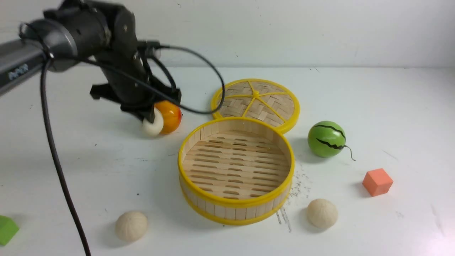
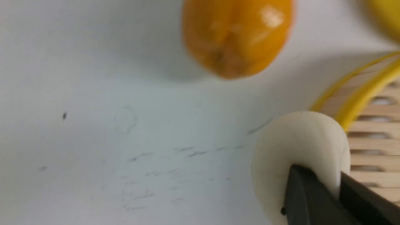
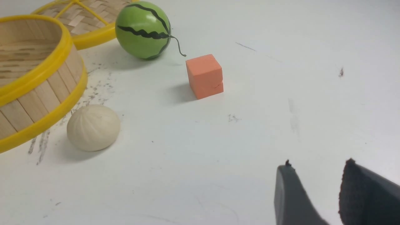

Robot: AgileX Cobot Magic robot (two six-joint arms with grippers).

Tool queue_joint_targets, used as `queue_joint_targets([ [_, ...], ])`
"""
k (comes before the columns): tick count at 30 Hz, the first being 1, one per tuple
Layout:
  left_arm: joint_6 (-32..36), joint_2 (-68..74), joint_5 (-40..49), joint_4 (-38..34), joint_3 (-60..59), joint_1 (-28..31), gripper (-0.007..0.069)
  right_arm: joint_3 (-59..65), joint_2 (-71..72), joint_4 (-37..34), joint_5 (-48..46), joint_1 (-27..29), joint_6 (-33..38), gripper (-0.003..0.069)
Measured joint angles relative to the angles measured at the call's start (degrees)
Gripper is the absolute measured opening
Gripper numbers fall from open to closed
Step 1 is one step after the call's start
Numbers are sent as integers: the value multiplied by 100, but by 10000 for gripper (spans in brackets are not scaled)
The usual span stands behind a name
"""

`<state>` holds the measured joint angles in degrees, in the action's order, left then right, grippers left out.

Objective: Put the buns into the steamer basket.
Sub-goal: Use the left arm to put the steamed stuffed bun into the steamer, then use the left arm to grab a steamed stuffed bun

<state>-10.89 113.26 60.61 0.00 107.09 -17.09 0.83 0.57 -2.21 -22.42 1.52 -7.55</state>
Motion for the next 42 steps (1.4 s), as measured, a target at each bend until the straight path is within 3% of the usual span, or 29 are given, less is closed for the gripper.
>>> queue_joint_targets([
  [9, 472, 170, -69, 0, 440, -1366, -4, 0, 0, 0, 0, 0, 0, 239],
  [17, 194, 875, -186, 488, 440, -1527, 27, 0, 0, 0, 0, 0, 0, 239],
  [23, 79, 1178, -180, 515, 440, -1523, 201, 0, 0, 0, 0, 0, 0, 239],
  [27, 67, 1365, -104, 446, 440, -1523, 404, 0, 0, 0, 0, 0, 0, 239],
  [31, -126, 1398, 28, 425, 440, -1523, 512, 0, 0, 0, 0, 0, 0, 239],
  [36, -262, 1207, 226, 425, 440, -1523, 533, 0, 0, 0, 0, 0, 0, 239],
  [42, -366, 353, 641, 358, 440, -1523, 501, 0, 0, 0, 0, 0, 0, 239],
])
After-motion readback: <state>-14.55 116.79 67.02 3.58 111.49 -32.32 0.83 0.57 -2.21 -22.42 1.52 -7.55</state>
